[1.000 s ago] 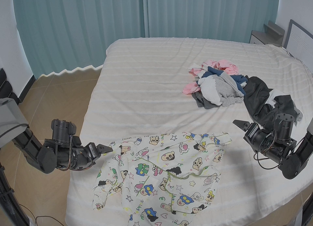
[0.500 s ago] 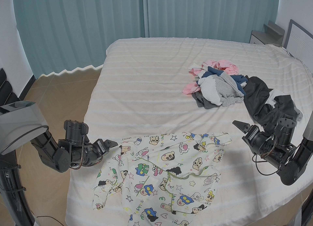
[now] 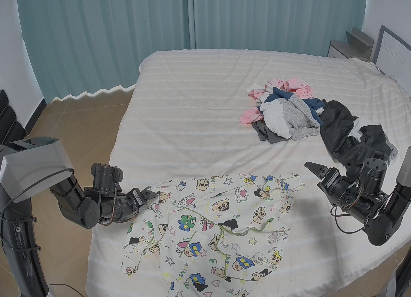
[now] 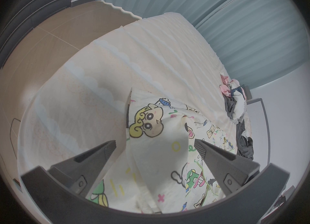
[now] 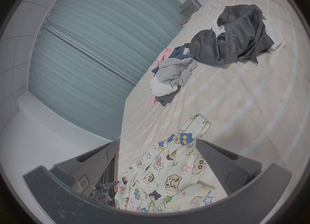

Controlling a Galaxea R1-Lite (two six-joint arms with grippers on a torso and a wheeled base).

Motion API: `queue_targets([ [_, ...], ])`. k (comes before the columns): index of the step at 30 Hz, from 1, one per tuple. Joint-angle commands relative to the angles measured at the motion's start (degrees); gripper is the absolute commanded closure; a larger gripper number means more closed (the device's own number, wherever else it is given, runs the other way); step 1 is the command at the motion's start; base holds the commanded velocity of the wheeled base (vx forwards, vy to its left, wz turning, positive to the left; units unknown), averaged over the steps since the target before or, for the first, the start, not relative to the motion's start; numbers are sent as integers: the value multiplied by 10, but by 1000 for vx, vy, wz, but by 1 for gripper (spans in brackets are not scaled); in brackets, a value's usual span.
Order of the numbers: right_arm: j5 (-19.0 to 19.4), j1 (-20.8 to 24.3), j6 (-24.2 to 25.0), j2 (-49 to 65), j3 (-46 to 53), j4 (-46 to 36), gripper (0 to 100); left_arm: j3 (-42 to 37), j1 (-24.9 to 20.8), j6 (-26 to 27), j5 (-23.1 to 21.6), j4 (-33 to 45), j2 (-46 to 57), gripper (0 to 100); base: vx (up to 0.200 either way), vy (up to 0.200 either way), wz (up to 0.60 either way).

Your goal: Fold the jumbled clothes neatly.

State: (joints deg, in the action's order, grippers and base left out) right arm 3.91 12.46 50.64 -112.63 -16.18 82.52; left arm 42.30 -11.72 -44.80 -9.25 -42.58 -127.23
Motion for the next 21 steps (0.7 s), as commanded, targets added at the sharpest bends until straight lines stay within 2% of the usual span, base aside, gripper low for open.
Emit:
queue_targets([
  [1,0,2,1,-1,1,0,0,12,-2,0,0,0,-22,0,0,0,0],
  [4,0,2,1,-2,1,0,0,29,-2,-1,5,0,-31,0,0,0,0],
  [5,0,2,1,-2,1,0,0,32,-2,-1,9,0,-33,100,0,0,0],
  [12,0,7,2,-2,6,1,0,34,-1,1,57,-8,-29,100,0,0,0],
  [21,0,14,2,-2,14,8,0,31,1,11,74,-36,-14,100,0,0,0],
])
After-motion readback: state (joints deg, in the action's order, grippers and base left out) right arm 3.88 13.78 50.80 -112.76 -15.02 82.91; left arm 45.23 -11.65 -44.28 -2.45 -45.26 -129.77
